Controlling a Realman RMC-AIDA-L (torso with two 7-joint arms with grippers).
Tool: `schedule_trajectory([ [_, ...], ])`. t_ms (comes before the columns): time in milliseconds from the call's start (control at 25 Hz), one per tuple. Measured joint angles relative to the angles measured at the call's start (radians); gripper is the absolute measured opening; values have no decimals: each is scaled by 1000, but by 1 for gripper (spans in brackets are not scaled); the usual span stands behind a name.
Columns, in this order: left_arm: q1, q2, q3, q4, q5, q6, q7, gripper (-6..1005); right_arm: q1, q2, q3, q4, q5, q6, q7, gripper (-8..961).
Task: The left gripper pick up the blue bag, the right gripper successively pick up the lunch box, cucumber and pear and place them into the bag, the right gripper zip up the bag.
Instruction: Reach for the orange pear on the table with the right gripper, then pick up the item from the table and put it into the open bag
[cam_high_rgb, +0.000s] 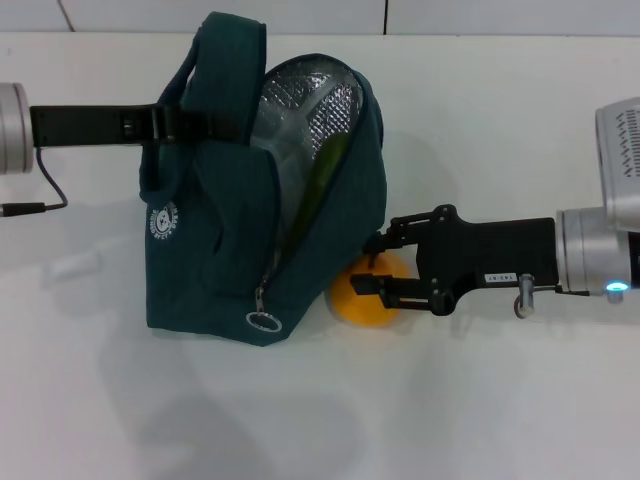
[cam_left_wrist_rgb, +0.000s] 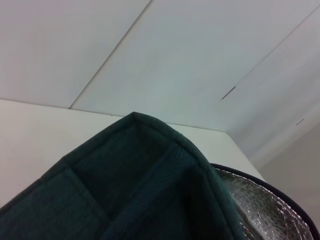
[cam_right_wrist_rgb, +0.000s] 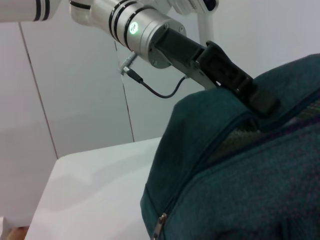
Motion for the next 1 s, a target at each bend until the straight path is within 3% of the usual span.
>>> schedule_trajectory([
  [320, 1, 0, 0, 0, 0, -3, 0, 38, 18, 0, -23, 8, 8, 30, -20, 454],
  [760, 3, 3, 0, 0, 0, -8, 1, 38, 8, 0, -25, -2, 22, 33, -43, 56],
  [1000, 4, 3, 0, 0, -1, -8, 1, 38, -8, -10, -2, -31, 23, 0, -40, 34],
])
